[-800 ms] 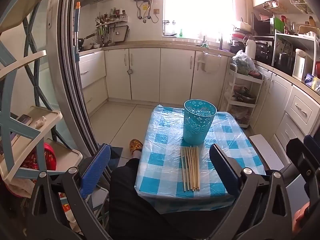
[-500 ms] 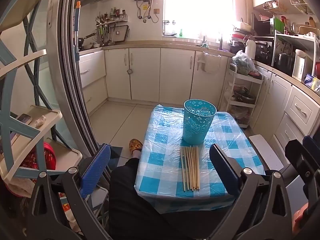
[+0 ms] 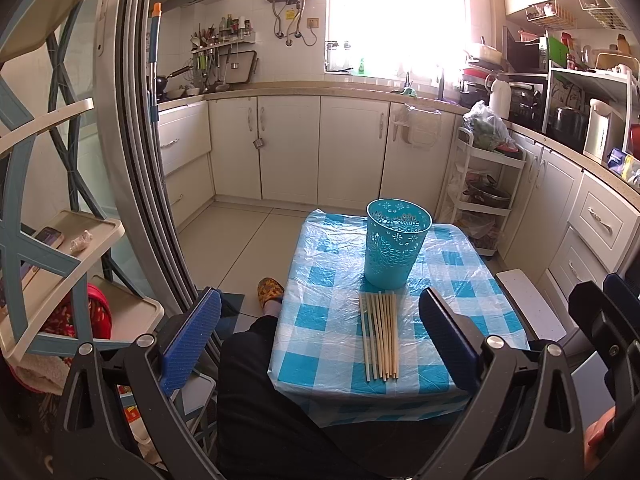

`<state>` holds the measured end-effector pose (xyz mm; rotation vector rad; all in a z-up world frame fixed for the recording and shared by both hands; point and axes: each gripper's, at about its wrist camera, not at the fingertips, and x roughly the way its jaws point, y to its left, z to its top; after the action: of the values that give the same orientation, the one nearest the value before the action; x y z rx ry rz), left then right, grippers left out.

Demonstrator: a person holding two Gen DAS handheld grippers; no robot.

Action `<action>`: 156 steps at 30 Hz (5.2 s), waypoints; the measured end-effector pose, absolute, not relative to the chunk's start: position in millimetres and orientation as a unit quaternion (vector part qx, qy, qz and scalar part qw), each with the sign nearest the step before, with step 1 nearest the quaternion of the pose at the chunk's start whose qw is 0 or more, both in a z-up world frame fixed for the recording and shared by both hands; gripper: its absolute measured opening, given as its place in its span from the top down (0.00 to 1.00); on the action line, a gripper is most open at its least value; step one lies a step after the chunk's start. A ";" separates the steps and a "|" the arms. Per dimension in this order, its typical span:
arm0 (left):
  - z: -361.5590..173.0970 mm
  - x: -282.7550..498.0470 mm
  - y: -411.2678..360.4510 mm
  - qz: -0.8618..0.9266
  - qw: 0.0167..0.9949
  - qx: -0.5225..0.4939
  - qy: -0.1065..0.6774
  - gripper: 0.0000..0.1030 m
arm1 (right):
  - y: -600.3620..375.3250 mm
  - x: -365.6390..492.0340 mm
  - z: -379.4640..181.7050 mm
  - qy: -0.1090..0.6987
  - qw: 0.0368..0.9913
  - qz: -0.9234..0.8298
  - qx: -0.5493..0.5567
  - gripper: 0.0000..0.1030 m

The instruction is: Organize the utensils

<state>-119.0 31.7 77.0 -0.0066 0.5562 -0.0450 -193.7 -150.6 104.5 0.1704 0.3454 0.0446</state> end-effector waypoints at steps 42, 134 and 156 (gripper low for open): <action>28.0 -63.2 34.1 -0.022 0.936 -0.016 0.350 0.08 | -165.6 -113.0 37.1 0.337 0.937 0.003 0.089 0.06; 72.5 186.6 -43.2 -0.200 0.938 -0.107 0.262 0.95 | -226.4 83.6 -161.4 0.431 0.889 0.102 0.113 0.83; 4.7 255.8 -84.9 -0.109 0.963 -0.085 0.233 0.95 | -225.4 84.0 -161.8 0.430 0.889 0.115 0.111 0.74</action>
<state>255.8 -84.9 4.7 -0.1728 0.4719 -0.2206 84.0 -225.4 -161.8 0.2306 0.8925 0.2399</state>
